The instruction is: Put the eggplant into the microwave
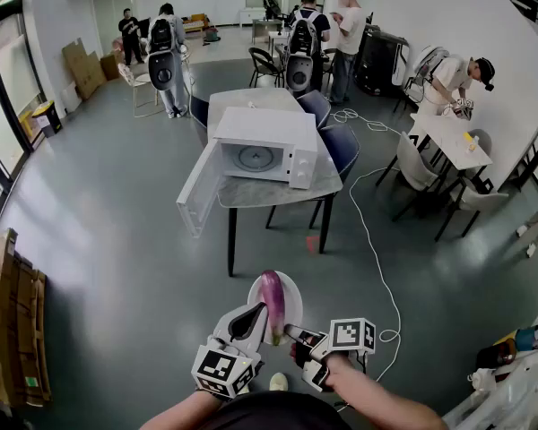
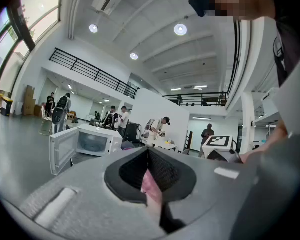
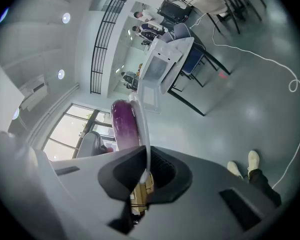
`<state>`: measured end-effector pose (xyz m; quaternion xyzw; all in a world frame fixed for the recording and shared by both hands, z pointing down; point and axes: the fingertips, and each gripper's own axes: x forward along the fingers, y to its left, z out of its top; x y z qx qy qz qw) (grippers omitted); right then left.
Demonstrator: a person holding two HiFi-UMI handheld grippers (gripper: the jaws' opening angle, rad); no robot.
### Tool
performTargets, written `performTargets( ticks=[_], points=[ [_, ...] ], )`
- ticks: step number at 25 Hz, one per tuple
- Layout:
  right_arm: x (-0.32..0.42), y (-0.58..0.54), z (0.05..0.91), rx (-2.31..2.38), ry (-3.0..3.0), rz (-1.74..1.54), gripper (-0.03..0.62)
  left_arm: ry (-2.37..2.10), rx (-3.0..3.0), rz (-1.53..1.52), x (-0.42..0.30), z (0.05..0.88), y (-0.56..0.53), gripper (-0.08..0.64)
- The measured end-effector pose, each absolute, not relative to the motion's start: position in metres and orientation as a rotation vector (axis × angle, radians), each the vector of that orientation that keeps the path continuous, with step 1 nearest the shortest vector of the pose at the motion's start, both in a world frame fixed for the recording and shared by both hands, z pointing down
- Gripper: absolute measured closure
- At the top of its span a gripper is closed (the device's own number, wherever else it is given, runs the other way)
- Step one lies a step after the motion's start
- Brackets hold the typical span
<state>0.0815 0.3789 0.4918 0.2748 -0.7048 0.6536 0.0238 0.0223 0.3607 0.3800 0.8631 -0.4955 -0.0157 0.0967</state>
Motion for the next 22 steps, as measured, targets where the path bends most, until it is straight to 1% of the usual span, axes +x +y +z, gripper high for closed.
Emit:
performTargets(
  ticks=[22],
  points=[
    [0.096, 0.374, 0.497, 0.840, -2.179, 2.055, 0.576, -1.488, 2.558, -0.017, 0.029, 0.386, 0.357, 0.551]
  ],
)
